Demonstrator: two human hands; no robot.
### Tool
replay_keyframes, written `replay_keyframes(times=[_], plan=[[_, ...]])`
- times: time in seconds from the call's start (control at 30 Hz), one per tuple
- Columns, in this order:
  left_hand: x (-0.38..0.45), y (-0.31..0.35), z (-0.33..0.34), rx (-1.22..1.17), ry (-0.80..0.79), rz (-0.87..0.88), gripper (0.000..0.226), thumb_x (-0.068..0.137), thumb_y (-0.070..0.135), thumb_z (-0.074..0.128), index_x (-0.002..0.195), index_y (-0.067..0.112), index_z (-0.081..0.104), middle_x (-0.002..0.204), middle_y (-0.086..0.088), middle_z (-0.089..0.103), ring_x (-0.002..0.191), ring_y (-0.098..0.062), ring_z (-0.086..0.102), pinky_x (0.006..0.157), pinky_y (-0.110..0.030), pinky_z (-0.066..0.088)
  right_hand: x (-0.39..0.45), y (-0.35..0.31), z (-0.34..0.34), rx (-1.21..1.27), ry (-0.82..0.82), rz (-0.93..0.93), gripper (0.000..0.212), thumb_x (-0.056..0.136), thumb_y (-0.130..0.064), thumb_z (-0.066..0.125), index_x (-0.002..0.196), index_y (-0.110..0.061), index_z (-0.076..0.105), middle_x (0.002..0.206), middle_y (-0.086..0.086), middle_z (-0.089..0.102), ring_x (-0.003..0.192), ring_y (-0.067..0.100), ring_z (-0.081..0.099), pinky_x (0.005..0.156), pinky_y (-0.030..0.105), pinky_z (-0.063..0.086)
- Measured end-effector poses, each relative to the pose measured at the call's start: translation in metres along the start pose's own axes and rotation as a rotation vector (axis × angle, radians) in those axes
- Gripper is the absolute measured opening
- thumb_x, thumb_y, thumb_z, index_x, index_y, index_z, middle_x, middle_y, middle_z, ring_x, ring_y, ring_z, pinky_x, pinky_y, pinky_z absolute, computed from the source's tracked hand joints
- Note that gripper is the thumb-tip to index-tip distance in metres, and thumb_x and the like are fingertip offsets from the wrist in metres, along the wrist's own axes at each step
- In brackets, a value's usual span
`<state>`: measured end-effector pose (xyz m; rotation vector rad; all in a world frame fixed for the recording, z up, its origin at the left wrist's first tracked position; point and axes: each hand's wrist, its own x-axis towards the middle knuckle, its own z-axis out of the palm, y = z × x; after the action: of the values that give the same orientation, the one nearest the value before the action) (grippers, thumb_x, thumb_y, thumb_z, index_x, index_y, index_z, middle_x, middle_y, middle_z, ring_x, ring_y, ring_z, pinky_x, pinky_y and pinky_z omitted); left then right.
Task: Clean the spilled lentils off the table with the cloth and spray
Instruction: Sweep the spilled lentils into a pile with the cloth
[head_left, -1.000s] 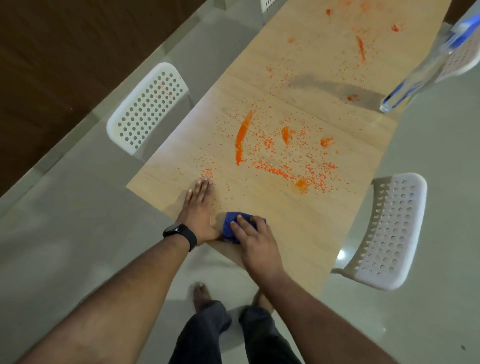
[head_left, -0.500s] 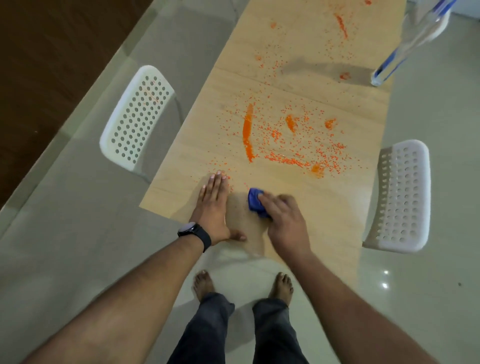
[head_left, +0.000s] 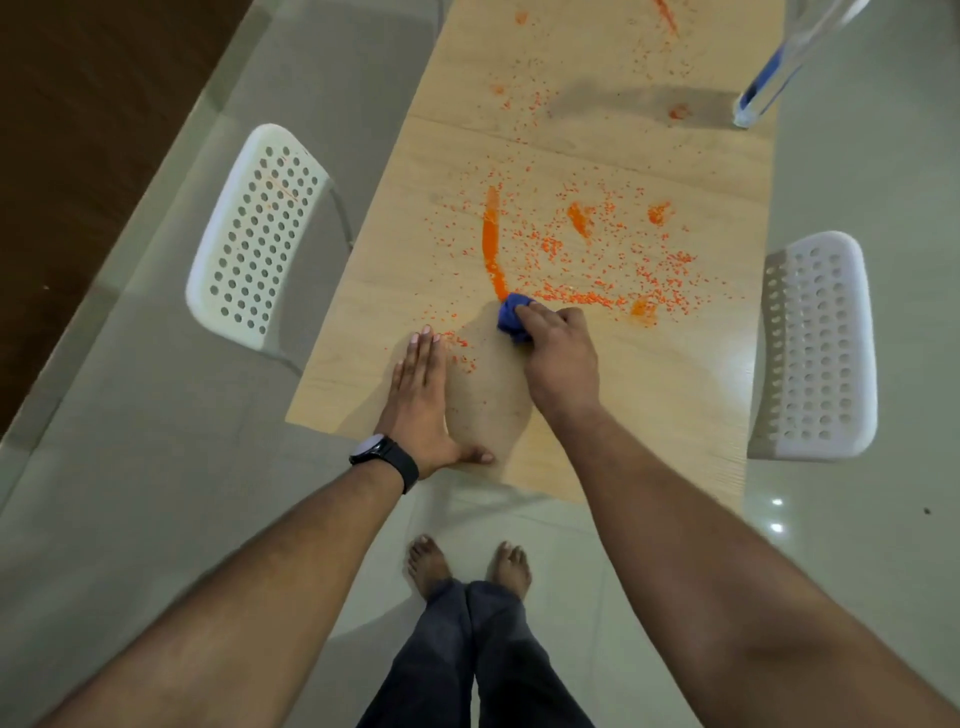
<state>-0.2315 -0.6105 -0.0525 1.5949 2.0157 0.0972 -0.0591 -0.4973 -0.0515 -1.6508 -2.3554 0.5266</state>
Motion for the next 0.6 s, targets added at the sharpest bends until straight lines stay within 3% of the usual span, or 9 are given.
replay_keyframes(times=[0.07, 0.17, 0.3, 0.37, 0.43, 0.5, 0.6], plan=[[-0.003, -0.004, -0.005, -0.01, 0.002, -0.025, 0.176, 0.042, 0.088, 0.082, 0.161, 0.01, -0.022, 0.17, -0.005, -0.027, 0.156, -0.02, -0.028, 0.127, -0.038, -0.013, -0.01, -0.002, -0.003, 0.073, 0.049, 0.006, 0.062, 0.087, 0.005, 0.051, 0.144, -0.017, 0.061, 0.142, -0.001, 0.065, 0.113, 0.028, 0.046, 0.093, 0.042, 0.049], [-0.009, -0.011, -0.012, -0.035, -0.007, -0.074, 0.177, 0.041, 0.087, 0.083, 0.162, 0.011, -0.021, 0.169, -0.003, -0.028, 0.156, -0.02, -0.026, 0.127, -0.037, -0.012, -0.07, -0.014, 0.0, 0.118, 0.084, -0.167, 0.06, 0.081, 0.003, 0.052, 0.138, -0.013, 0.065, 0.136, 0.004, 0.068, 0.107, 0.03, 0.05, 0.088, 0.039, 0.051], [-0.009, -0.017, -0.013, 0.005, 0.011, -0.044, 0.151, 0.067, 0.059, 0.087, 0.162, 0.011, -0.021, 0.169, -0.004, -0.029, 0.158, -0.022, -0.023, 0.126, -0.032, -0.015, -0.136, -0.014, 0.026, 0.023, -0.077, -0.332, 0.054, 0.082, -0.005, 0.056, 0.135, -0.013, 0.067, 0.14, 0.006, 0.066, 0.113, 0.034, 0.052, 0.087, 0.046, 0.056], [-0.007, -0.018, -0.012, 0.002, 0.012, -0.04, 0.154, 0.065, 0.061, 0.089, 0.162, 0.011, -0.019, 0.17, -0.003, -0.027, 0.157, -0.02, -0.023, 0.13, -0.039, -0.009, -0.123, -0.013, 0.035, -0.031, -0.112, -0.347, 0.048, 0.085, -0.011, 0.056, 0.132, -0.012, 0.067, 0.139, 0.008, 0.066, 0.115, 0.035, 0.052, 0.087, 0.048, 0.056], [-0.006, -0.02, -0.014, -0.031, 0.001, -0.056, 0.168, 0.05, 0.079, 0.087, 0.163, 0.012, -0.018, 0.169, 0.002, -0.027, 0.156, -0.018, -0.023, 0.129, -0.038, -0.01, -0.091, -0.018, 0.036, -0.083, -0.12, -0.32, 0.046, 0.088, -0.018, 0.051, 0.131, -0.013, 0.067, 0.138, 0.009, 0.066, 0.113, 0.036, 0.054, 0.089, 0.048, 0.055], [-0.005, -0.023, -0.015, -0.029, -0.009, -0.065, 0.175, 0.041, 0.088, 0.082, 0.163, 0.012, -0.018, 0.17, 0.0, -0.026, 0.156, -0.016, -0.024, 0.127, -0.034, -0.012, -0.054, -0.022, 0.031, -0.112, -0.113, -0.263, 0.048, 0.088, -0.017, 0.048, 0.133, -0.014, 0.065, 0.139, 0.009, 0.066, 0.112, 0.037, 0.053, 0.09, 0.049, 0.053], [-0.004, -0.029, -0.018, -0.008, 0.01, -0.057, 0.173, 0.044, 0.085, 0.084, 0.163, 0.014, -0.019, 0.17, 0.0, -0.027, 0.156, -0.016, -0.025, 0.126, -0.033, -0.013, -0.01, -0.023, 0.017, -0.103, -0.077, -0.144, 0.051, 0.091, -0.006, 0.048, 0.14, -0.014, 0.061, 0.143, 0.006, 0.063, 0.113, 0.034, 0.048, 0.095, 0.048, 0.049]])
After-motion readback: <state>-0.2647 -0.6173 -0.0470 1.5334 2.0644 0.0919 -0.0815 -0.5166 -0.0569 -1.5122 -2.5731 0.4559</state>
